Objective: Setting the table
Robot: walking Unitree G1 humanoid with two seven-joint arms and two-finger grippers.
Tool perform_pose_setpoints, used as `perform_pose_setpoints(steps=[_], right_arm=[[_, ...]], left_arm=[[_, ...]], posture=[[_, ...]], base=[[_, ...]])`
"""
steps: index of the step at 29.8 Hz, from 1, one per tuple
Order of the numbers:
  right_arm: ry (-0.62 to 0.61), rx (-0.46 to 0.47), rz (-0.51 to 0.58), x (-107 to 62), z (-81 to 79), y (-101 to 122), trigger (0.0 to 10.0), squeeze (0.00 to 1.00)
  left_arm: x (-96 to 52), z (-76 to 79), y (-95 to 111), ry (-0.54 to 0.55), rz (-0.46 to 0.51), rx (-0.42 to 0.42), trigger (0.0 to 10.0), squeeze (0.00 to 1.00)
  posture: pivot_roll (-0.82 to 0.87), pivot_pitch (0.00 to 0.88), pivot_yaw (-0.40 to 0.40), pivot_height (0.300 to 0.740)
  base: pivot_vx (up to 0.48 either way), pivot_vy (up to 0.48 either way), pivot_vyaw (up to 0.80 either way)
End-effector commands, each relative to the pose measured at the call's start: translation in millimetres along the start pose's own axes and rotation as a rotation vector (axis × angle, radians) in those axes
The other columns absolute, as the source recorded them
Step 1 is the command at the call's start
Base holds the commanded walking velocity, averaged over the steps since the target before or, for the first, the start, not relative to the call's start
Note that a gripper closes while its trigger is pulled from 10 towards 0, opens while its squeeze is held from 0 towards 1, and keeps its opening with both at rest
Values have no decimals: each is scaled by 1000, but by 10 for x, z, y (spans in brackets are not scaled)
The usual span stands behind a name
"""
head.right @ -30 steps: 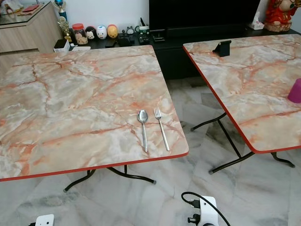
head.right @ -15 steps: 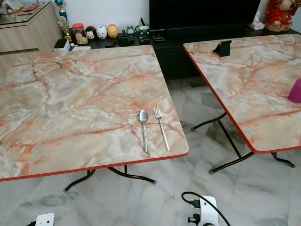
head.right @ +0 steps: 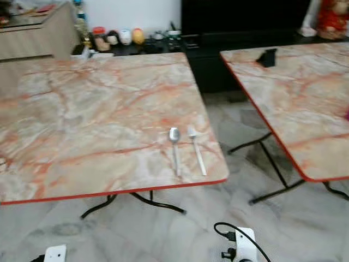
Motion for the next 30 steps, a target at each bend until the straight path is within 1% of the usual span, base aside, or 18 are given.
perform_pose_setpoints(steps=[1, 14, 19, 25, 30], right_arm=[[5, 12, -3, -3, -22, -29, 10000, 0], [9, 3, 13, -2, -27, -7, 10000, 0], [4, 18, 52, -4, -22, 38, 10000, 0], [6, 19, 78, -6, -23, 71, 10000, 0], [10, 23, 123, -11, -24, 126, 10000, 0]], left_arm=[[2, -37, 30, 16, 11, 27, 10000, 0], [3, -23, 53, 9, 27, 23, 10000, 0], [6, 13, 59, -2, 32, 25, 10000, 0], [7, 31, 58, -7, 33, 24, 10000, 0], [5, 38, 51, -9, 34, 20, 10000, 0]], posture=[[-40, 0, 55, 740], [-37, 0, 56, 740], [-37, 0, 56, 740], [-44, 0, 54, 740], [-44, 0, 54, 740]], base=[[0, 0, 0], [0, 0, 0], [0, 0, 0], [0, 0, 0], [0, 0, 0]])
Point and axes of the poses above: a point about 5 cm out from each wrist's last joint towards the gripper, its own x axis pointing out of the wrist towards the gripper, its own y axis along the axis of the wrist's last joint, z = x × y, the point moved 3 cm from there along x, pointing out of the wrist towards the gripper, and after that the axes turned 8 degrees about -x, right-handed, at the moved point
